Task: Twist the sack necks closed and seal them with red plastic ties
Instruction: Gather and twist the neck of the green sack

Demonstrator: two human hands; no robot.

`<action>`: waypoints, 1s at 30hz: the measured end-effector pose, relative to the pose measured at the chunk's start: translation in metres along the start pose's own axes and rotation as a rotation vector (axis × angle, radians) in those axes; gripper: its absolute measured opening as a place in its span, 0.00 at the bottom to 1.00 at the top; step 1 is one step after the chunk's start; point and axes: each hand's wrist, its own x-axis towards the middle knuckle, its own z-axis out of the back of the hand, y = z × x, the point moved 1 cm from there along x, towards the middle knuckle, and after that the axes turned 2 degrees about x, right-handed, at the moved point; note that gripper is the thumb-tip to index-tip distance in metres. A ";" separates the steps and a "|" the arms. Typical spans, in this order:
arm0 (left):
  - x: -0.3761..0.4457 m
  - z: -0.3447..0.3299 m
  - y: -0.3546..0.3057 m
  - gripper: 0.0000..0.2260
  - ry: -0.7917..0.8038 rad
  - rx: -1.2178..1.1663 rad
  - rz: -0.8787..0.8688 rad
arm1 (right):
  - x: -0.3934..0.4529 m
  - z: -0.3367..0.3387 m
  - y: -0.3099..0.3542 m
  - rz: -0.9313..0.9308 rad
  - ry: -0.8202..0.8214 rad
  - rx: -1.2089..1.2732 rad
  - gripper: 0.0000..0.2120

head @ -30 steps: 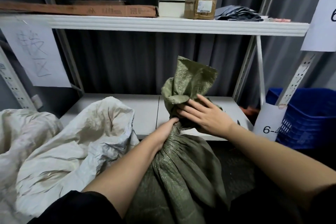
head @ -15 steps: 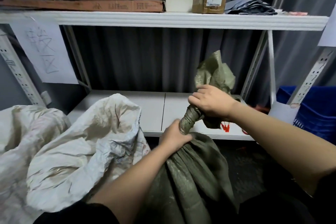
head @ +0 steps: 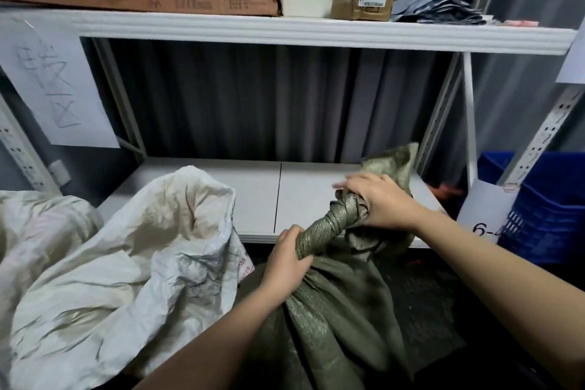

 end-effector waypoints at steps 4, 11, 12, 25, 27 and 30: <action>0.010 0.001 0.000 0.12 0.054 -0.102 0.000 | -0.012 -0.026 -0.002 -0.267 0.028 0.281 0.18; 0.020 -0.003 0.000 0.11 0.069 -0.463 0.109 | -0.002 -0.079 0.031 -0.533 -0.345 0.824 0.25; 0.021 -0.003 -0.001 0.10 0.056 -0.510 0.114 | 0.001 -0.090 0.035 -0.535 -0.328 0.885 0.27; 0.031 0.002 0.011 0.12 0.094 -0.803 0.254 | 0.001 -0.107 0.034 -0.196 0.121 0.348 0.56; 0.031 0.004 0.009 0.07 0.111 -0.836 0.268 | 0.000 -0.105 0.033 -0.158 0.081 0.283 0.59; 0.031 0.002 0.010 0.10 0.122 -0.842 0.279 | -0.005 -0.103 0.025 -0.148 0.019 0.214 0.59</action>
